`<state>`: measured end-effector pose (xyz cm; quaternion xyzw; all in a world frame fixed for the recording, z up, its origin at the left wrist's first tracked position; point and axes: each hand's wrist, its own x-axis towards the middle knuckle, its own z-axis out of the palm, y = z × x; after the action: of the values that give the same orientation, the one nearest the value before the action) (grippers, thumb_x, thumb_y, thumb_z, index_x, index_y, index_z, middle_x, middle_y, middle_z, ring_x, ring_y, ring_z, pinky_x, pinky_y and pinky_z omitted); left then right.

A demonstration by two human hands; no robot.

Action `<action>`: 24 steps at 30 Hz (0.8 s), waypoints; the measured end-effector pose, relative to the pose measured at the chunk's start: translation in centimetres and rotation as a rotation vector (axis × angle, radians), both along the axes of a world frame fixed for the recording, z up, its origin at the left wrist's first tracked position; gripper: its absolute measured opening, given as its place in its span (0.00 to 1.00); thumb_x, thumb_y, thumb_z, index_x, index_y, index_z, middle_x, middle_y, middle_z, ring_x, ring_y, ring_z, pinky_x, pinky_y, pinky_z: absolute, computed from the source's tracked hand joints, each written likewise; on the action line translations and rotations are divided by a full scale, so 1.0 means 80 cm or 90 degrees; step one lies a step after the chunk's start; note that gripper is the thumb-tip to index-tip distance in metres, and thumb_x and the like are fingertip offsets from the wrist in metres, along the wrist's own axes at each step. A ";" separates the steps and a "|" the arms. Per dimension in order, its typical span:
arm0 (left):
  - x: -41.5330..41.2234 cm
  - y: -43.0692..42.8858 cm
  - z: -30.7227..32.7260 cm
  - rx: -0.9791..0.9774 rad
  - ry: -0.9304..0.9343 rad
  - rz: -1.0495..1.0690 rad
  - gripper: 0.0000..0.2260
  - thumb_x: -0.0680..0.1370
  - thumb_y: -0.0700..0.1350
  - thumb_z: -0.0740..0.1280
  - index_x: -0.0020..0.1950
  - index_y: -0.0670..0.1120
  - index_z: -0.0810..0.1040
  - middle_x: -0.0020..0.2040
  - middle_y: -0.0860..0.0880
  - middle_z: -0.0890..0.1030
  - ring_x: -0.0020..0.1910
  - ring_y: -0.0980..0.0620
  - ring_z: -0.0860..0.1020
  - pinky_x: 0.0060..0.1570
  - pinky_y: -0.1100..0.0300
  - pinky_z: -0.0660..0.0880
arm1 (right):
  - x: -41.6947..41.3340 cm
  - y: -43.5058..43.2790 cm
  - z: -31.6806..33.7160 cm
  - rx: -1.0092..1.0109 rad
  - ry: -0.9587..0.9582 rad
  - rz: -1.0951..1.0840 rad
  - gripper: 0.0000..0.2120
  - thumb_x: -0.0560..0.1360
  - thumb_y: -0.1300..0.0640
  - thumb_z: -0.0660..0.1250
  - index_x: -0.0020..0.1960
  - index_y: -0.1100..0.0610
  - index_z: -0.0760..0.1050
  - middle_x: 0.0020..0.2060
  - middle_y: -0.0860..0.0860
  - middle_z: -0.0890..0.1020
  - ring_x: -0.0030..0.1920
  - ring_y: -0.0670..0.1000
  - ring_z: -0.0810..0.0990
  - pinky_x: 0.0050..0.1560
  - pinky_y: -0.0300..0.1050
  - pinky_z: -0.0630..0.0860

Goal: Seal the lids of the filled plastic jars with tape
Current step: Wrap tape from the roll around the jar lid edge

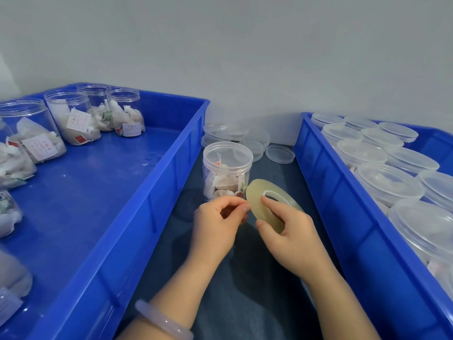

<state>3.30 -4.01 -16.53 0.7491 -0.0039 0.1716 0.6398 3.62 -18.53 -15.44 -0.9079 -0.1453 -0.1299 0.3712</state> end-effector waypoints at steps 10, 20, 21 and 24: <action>-0.001 -0.004 0.001 -0.037 -0.001 -0.033 0.08 0.74 0.41 0.71 0.45 0.54 0.77 0.39 0.54 0.82 0.41 0.54 0.82 0.46 0.54 0.80 | -0.001 0.001 -0.001 0.075 -0.001 0.017 0.19 0.74 0.57 0.68 0.64 0.58 0.76 0.51 0.40 0.79 0.50 0.24 0.68 0.44 0.16 0.62; -0.002 -0.004 0.002 -0.049 -0.013 -0.021 0.08 0.76 0.38 0.68 0.43 0.51 0.82 0.37 0.52 0.84 0.36 0.58 0.82 0.38 0.69 0.76 | -0.001 0.002 -0.004 0.040 -0.013 0.000 0.25 0.74 0.52 0.68 0.70 0.51 0.70 0.52 0.36 0.73 0.51 0.32 0.67 0.47 0.17 0.63; -0.002 -0.004 0.002 -0.035 -0.017 -0.011 0.07 0.77 0.40 0.67 0.43 0.51 0.81 0.36 0.52 0.84 0.35 0.58 0.82 0.38 0.69 0.76 | -0.001 0.002 -0.003 0.035 -0.013 0.001 0.26 0.74 0.51 0.69 0.71 0.50 0.69 0.54 0.36 0.74 0.53 0.33 0.69 0.48 0.19 0.64; -0.001 -0.002 0.002 -0.016 -0.028 0.029 0.06 0.79 0.42 0.65 0.43 0.50 0.79 0.36 0.52 0.82 0.35 0.59 0.81 0.39 0.67 0.77 | -0.003 0.000 -0.002 0.011 0.001 0.010 0.27 0.73 0.47 0.69 0.70 0.48 0.69 0.58 0.38 0.76 0.58 0.40 0.73 0.53 0.30 0.69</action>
<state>3.26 -4.17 -16.39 0.7372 0.0012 0.2025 0.6446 3.37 -18.52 -15.64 -0.9035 -0.1509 -0.1277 0.3802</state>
